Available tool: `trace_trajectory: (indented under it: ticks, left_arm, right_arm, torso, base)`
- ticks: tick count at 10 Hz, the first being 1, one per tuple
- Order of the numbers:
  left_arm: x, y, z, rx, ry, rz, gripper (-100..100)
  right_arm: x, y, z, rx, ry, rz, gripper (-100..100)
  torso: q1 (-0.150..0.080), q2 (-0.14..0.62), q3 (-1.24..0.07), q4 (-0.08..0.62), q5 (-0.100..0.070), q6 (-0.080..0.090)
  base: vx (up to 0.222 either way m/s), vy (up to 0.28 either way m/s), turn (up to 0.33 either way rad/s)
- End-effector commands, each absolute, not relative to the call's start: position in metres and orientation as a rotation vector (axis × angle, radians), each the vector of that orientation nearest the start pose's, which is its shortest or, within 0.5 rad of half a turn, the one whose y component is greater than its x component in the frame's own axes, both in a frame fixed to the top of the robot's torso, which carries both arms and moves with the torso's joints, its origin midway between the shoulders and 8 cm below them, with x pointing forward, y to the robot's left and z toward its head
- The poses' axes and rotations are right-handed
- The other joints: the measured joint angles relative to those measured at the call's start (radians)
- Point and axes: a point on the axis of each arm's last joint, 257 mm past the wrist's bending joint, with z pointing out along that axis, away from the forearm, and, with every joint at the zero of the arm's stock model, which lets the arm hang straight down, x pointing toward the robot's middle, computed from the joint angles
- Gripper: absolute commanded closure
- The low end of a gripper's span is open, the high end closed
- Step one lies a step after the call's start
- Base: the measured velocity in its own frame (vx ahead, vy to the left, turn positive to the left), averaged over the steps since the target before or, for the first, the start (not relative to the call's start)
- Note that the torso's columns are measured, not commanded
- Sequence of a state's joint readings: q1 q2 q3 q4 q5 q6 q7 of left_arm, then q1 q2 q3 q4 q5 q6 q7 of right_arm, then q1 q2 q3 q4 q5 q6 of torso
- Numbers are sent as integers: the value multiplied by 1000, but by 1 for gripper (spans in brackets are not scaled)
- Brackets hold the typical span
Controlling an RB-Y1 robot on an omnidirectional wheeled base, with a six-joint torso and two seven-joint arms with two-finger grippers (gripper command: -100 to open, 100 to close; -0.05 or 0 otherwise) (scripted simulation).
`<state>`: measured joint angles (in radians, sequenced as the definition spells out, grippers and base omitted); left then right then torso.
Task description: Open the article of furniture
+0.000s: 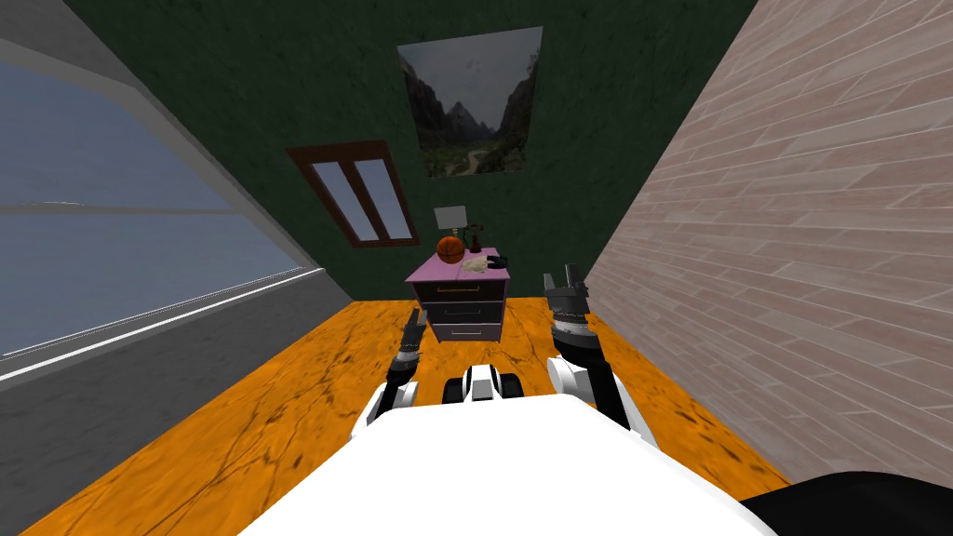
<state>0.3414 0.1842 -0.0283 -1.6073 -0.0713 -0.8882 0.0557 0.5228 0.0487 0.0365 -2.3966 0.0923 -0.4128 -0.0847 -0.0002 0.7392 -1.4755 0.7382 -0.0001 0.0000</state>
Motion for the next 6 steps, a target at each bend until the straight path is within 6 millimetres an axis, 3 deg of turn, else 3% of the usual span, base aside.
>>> trace_trajectory:
  ticks: [1, 6]
  left_arm:
    - [386, 262, -165, -611, 924, -1342, -100]
    - [379, 267, -200, -626, 939, -1333, -100]
  right_arm:
    - [335, -265, 52, 667, 593, 1345, 0]
    - [335, -265, 52, 667, 593, 1345, 0]
  torso:
    - [1, 1, 1, 0, 0, 0]
    - [0, -2, -1, 0, 0, 0]
  base:
    - [74, 32, -14]
    - [118, 39, -25]
